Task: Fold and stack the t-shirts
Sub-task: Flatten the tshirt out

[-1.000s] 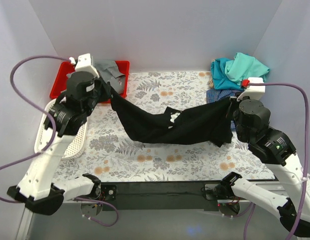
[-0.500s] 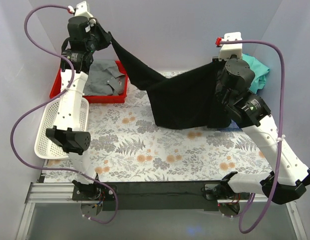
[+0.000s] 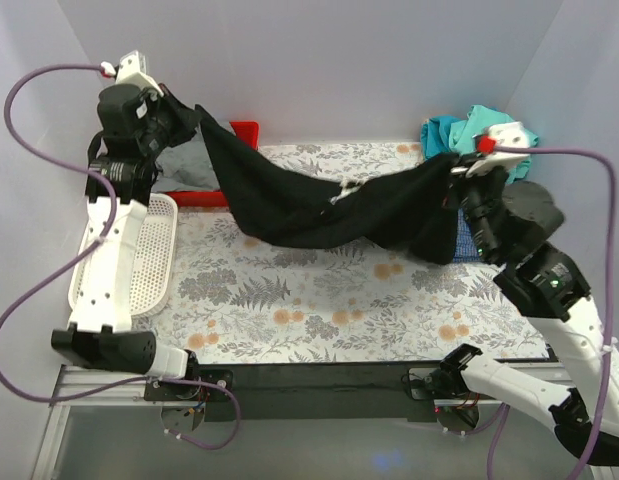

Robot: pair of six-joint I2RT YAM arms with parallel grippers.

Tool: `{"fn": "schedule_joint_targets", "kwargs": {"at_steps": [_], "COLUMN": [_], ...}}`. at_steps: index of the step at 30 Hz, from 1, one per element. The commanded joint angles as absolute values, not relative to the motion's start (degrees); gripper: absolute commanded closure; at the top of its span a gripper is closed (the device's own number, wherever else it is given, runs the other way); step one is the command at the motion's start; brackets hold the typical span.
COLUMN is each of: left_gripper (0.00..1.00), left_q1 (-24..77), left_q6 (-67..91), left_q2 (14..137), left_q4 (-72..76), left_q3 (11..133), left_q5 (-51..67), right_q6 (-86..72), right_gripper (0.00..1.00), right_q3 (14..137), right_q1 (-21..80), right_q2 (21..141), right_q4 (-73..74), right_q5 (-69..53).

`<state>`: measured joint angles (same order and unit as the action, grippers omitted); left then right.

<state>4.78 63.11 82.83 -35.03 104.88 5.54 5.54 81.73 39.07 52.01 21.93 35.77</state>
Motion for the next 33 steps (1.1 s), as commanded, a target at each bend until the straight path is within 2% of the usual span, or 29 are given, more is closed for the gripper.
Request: {"fn": "schedule_joint_targets", "kwargs": {"at_steps": [1,7,10,18,23,28,29,30,31,32,33], "left_gripper": [1.00,1.00,1.00,1.00,1.00,0.79,0.75,0.67,0.61,0.58,0.44], "left_q1": [4.31,4.31,4.39,4.66,4.92,4.92,5.01,5.01,5.10,5.18,5.19], "left_q6": [64.07,69.96,70.58,71.36,73.48,71.72,70.76,70.40,70.05,69.44,69.17], "left_q2": [74.28,60.59,55.83,49.13,46.85,50.52,51.58,52.29,53.34,53.70,54.05], "left_q4": [-34.28,-34.19,-37.34,-52.55,-51.87,-48.43,-48.17,-47.82,-47.38,-46.68,-46.06], "left_q3": [96.44,71.60,64.54,60.29,56.34,52.74,52.65,52.30,52.03,52.12,52.12], "left_q5": [9.65,15.99,18.63,12.15,10.02,14.23,14.85,14.68,14.24,12.67,12.05], "right_q6": [-5.61,-19.13,-24.24,-40.86,-47.10,-49.30,-49.31,-49.92,-49.57,-48.96,-48.96], "right_gripper": [0.99,0.99,0.99,0.99,0.99,0.97,0.90,0.72,0.63,0.60,0.59], "right_q3": [71.31,51.72,46.60,44.22,40.08,40.43,40.86,41.22,41.57,41.75,42.36], "right_q1": [39.11,39.11,39.11,39.20,39.20,39.20,39.20,39.20,39.20,39.20,39.20], "right_q2": [52.30,51.24,48.70,45.18,45.18,43.86,43.60,43.42,43.16,42.37,42.36], "right_q4": [28.28,31.64,33.39,49.28,55.18,57.83,57.92,57.83,57.31,54.87,54.32], "right_q5": [24.35,20.75,21.09,23.91,25.12,29.79,30.75,30.76,30.33,29.45,28.83]}}
